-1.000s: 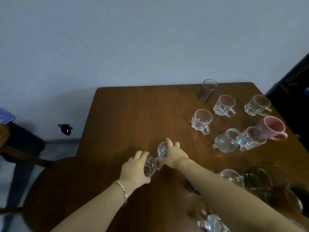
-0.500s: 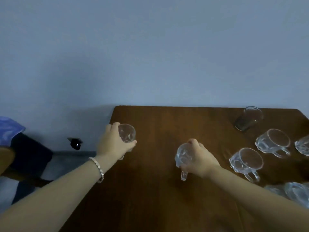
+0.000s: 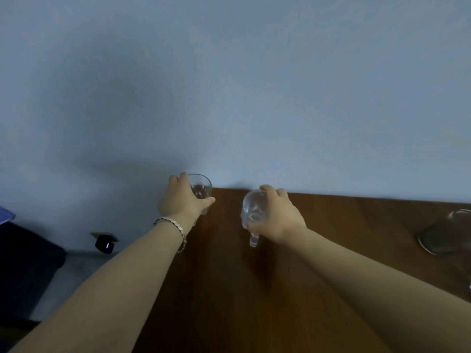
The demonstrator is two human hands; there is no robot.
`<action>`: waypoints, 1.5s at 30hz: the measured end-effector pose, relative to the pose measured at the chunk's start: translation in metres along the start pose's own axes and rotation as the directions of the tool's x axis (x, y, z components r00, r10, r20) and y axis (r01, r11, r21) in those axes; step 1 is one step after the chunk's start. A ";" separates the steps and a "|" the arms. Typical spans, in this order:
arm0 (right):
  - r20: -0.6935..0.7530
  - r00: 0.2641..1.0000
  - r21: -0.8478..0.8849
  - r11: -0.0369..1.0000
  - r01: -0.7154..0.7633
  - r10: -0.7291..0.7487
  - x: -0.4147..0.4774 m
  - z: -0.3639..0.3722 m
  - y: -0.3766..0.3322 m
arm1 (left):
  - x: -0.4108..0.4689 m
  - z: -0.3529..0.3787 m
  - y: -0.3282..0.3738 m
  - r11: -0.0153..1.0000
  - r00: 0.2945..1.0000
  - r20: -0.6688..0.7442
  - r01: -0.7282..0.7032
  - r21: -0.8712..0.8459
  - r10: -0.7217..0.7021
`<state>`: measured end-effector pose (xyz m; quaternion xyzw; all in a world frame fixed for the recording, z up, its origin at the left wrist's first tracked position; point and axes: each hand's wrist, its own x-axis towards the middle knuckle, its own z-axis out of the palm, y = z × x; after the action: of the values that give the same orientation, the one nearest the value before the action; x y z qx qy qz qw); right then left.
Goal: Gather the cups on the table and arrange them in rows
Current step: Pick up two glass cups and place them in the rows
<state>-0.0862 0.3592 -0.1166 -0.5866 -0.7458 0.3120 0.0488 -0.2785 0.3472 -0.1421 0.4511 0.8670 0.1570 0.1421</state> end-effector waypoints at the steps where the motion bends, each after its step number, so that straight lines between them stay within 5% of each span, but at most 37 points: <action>1: -0.005 1.000 0.012 1.000 0.004 -0.004 0.013 0.003 -0.005 | 0.005 0.003 -0.002 1.000 1.000 -0.008 0.001 -0.009 -0.001; 9: -0.024 0.995 -0.124 0.988 0.092 -0.095 0.071 0.033 -0.034 | 0.016 0.015 -0.016 0.997 0.997 -0.024 -0.073 0.007 0.073; 16: 0.073 0.997 -0.092 0.995 0.048 -0.041 0.019 0.024 -0.016 | -0.030 -0.009 -0.018 0.974 0.986 0.018 -0.164 0.155 0.163; 20: 0.268 0.956 -0.210 0.976 -0.059 0.115 -0.044 0.013 0.015 | -0.080 -0.026 -0.008 0.889 0.915 0.178 -0.396 0.231 0.361; 24: 0.417 0.885 -0.326 0.943 -0.066 0.206 -0.121 -0.011 0.050 | -0.135 -0.038 0.017 0.869 0.844 0.410 -0.453 0.199 0.346; 30: 0.278 0.937 -0.350 0.931 -0.105 0.210 -0.224 -0.067 0.126 | -0.228 -0.029 0.068 0.843 0.765 0.535 -0.512 0.168 0.358; 36: -0.057 0.982 -0.412 0.892 -0.188 0.181 -0.244 -0.103 0.211 | -0.311 -0.007 0.104 0.842 0.729 0.593 -0.518 0.150 0.342; 41: 0.067 0.954 -0.329 0.909 -0.256 0.293 -0.226 -0.092 0.258 | -0.359 0.007 0.115 0.888 0.728 0.634 -0.440 0.136 0.263; 45: -0.034 0.970 -0.119 0.962 -0.244 0.242 -0.230 -0.084 0.271 | -0.386 0.013 0.125 0.934 0.763 0.617 -0.335 0.123 0.193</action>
<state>0.2499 0.2172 -0.1240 -0.6785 -0.6854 0.2637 -0.0187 0.0323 0.0977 -0.0631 0.6086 0.7174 -0.0736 0.3310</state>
